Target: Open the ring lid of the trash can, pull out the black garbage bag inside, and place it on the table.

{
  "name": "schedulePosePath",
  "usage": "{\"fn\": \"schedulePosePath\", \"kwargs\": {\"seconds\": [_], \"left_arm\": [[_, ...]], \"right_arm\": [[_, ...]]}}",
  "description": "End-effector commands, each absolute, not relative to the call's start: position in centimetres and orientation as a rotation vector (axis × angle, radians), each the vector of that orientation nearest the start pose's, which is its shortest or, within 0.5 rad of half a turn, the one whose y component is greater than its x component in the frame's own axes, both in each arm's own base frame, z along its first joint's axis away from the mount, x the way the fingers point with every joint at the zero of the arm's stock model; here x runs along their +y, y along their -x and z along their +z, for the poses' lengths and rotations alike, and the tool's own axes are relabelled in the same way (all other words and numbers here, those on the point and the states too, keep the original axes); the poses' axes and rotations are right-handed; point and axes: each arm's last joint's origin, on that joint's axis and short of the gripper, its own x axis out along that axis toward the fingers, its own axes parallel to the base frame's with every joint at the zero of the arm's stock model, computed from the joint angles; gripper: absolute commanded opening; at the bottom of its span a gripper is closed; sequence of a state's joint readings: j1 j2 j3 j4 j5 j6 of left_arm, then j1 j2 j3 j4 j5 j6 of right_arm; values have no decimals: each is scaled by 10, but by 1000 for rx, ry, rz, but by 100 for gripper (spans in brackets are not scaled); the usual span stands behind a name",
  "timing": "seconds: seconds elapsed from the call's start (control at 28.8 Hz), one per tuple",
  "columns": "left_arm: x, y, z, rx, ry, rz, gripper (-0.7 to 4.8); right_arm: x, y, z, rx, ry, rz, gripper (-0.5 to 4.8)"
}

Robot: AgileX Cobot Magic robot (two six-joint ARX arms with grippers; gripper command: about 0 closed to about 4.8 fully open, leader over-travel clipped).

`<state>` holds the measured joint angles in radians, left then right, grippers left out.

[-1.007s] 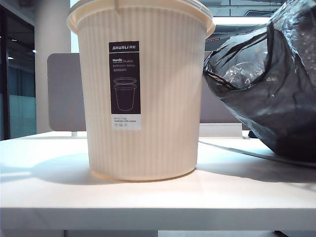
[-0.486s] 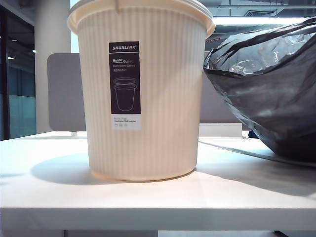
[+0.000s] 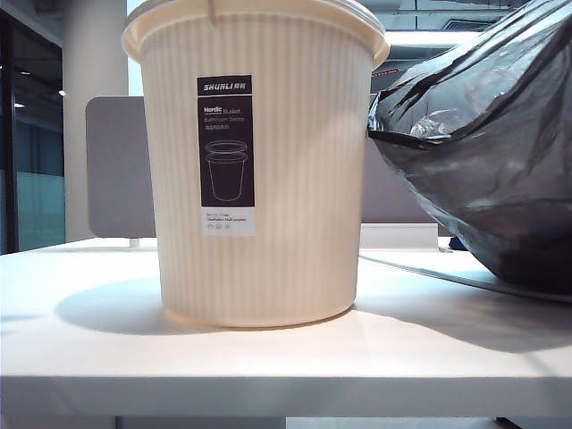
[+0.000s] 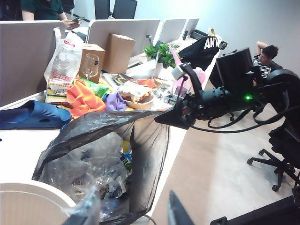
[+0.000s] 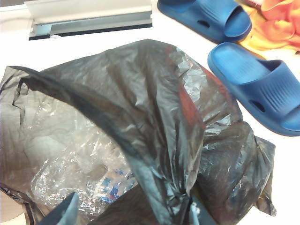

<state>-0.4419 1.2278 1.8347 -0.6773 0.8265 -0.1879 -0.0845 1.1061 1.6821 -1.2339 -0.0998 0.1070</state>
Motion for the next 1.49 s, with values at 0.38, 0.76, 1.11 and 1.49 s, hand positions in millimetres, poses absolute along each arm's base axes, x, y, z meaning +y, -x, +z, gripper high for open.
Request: {"fn": "schedulePosePath", "kwargs": {"seconds": [0.38, 0.76, 1.11, 1.49], "left_arm": [[-95, -150, 537, 173, 157, -1269, 183], [-94, -148, 538, 170, 154, -1269, 183], [-94, -147, 538, 171, 155, -1273, 183], [-85, -129, 543, 123, 121, -1260, 183]], "right_arm": [[-14, -135, 436, 656, -103, -182, 297], [-12, -109, 428, 711, -86, -223, 298], [-12, -100, 427, 726, -85, -231, 297], [0, -51, 410, 405, -199, 1, 289]]}}
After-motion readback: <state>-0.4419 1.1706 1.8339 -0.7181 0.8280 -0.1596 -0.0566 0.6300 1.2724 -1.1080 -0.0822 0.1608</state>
